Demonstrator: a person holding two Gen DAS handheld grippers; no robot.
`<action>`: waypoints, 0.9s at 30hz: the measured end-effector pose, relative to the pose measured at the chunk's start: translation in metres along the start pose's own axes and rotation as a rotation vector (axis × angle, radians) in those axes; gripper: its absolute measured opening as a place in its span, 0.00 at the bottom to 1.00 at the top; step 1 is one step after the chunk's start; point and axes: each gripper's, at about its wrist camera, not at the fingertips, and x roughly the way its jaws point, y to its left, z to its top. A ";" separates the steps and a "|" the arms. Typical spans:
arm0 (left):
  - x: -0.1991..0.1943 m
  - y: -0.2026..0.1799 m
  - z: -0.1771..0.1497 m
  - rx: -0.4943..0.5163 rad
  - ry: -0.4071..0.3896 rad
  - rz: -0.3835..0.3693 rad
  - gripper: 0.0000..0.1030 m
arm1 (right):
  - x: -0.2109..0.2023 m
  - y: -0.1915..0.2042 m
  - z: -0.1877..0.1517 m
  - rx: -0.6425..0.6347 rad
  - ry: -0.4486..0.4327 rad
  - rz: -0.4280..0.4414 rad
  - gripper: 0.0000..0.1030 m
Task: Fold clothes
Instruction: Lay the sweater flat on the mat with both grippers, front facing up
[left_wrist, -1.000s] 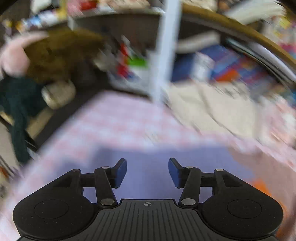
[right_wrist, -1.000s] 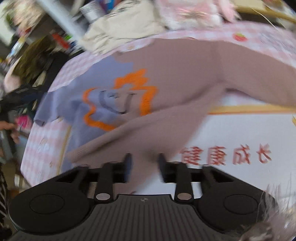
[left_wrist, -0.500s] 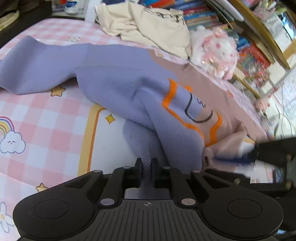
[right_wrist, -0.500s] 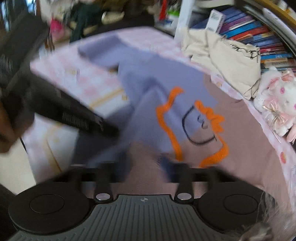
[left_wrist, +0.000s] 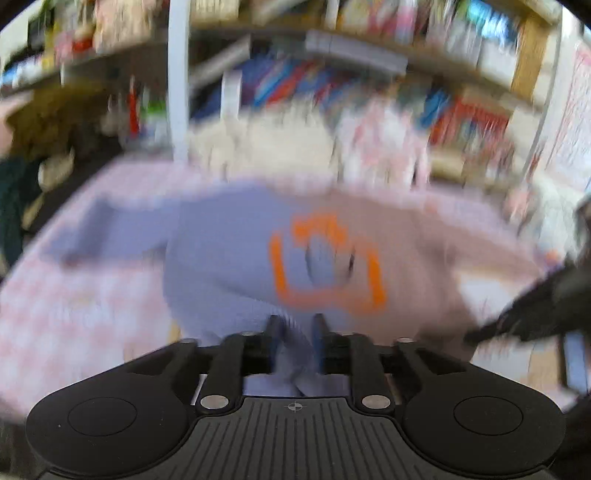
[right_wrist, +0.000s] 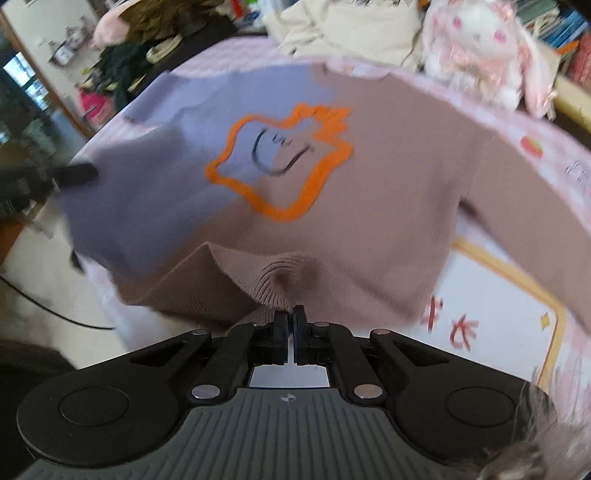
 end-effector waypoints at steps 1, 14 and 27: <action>0.007 0.000 -0.008 -0.022 0.064 0.036 0.33 | -0.003 -0.003 -0.003 -0.005 0.013 0.016 0.17; 0.021 0.090 -0.001 -0.415 0.112 0.174 0.69 | -0.050 -0.092 -0.020 0.489 -0.174 0.182 0.45; 0.081 0.077 0.012 -0.178 0.193 0.196 0.41 | 0.001 -0.042 -0.046 0.297 0.017 -0.007 0.15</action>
